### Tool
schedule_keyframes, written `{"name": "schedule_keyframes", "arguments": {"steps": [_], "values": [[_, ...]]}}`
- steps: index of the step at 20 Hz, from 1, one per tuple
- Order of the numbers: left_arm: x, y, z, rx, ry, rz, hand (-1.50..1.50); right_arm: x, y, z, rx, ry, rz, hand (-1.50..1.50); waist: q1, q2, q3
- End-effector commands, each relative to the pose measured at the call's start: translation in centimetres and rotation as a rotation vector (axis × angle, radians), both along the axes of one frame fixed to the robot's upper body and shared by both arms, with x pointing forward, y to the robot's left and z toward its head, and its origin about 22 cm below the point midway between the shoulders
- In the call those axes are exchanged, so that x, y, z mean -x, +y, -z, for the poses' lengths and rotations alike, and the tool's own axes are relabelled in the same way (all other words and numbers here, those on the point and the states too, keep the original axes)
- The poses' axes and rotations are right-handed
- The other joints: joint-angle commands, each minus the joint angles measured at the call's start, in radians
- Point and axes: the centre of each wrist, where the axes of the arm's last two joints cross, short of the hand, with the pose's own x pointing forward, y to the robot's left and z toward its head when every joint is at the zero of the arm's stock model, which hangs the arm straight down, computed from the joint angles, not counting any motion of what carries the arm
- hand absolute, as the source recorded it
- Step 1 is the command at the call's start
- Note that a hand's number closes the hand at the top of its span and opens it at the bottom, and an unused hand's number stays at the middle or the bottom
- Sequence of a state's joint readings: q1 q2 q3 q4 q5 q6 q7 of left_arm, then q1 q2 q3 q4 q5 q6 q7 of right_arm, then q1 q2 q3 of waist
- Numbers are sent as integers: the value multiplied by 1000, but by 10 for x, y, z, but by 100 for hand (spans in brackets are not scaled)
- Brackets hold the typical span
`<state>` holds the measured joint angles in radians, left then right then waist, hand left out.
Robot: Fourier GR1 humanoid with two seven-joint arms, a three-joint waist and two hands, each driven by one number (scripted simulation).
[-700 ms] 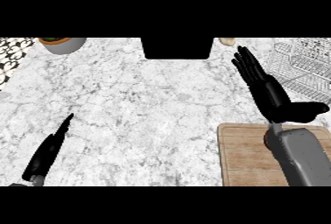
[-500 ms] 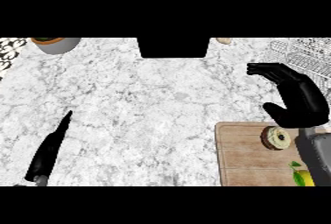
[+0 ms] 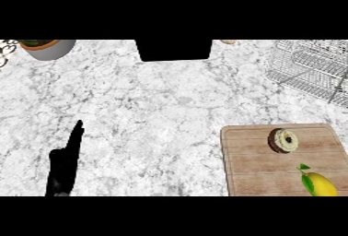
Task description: Pick the lemon from the cutting board and place it in the tiered basket
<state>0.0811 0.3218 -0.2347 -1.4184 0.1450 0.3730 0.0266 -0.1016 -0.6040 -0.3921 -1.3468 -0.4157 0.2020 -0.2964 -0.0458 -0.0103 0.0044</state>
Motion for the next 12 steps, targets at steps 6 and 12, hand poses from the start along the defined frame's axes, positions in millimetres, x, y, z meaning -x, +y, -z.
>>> {"name": "schedule_keyframes", "arguments": {"steps": [6, 12], "values": [[6, -28, 16, 57, 11, -1, 0, 88, -56, -28, 226, 210, -158, -150, 8, 6, -6], [10, -13, 16, 57, 14, 3, 0, 87, -31, -93, 646, 421, -266, -150, 2, 4, -9]]}}
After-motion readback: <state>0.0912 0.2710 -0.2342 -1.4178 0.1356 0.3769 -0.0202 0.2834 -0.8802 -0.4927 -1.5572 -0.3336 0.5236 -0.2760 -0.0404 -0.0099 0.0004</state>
